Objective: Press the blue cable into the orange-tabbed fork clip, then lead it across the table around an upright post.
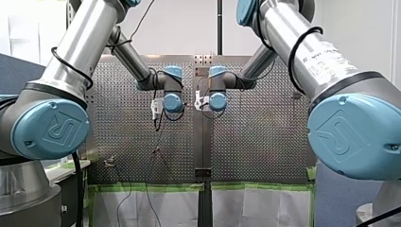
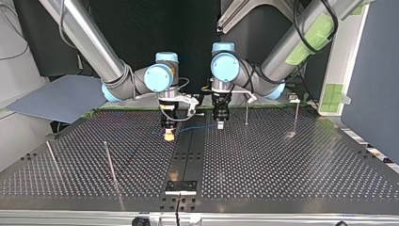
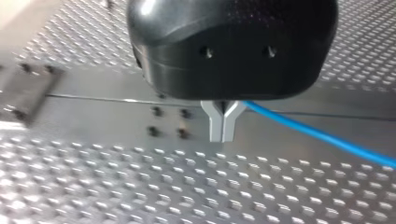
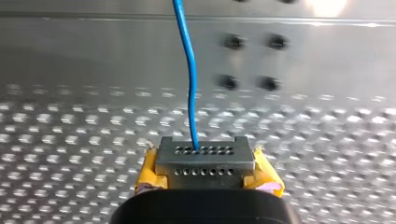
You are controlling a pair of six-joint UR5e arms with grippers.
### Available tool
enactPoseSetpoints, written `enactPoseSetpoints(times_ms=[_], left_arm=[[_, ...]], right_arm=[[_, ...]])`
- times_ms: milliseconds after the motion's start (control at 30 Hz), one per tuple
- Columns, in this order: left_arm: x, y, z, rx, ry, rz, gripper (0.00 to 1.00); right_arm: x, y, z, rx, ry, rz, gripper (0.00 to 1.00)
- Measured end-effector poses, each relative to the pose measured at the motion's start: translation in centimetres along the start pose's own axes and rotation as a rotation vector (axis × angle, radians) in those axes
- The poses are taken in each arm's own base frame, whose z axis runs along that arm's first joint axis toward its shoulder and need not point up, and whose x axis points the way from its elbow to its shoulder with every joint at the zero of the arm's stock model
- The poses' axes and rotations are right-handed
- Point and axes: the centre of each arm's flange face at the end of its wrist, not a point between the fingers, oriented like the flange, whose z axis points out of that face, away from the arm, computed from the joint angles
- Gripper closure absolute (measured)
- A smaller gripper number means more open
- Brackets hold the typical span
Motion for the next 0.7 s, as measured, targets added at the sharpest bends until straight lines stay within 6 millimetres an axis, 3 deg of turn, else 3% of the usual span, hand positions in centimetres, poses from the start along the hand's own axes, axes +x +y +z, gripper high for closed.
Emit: enactPoseSetpoints(times_ms=[267, 700], left_arm=[[-5.7, -1.1, 0.0, -0.001, -0.054, -0.039, 1.00], [-9.9, -2.0, 1.4, -0.006, -0.102, -0.073, 1.00]], right_arm=[[5.6, 0.4, -0.4, -0.004, 0.044, 0.012, 1.00], [14.4, 1.6, -1.9, -0.016, 0.146, 0.038, 1.00]])
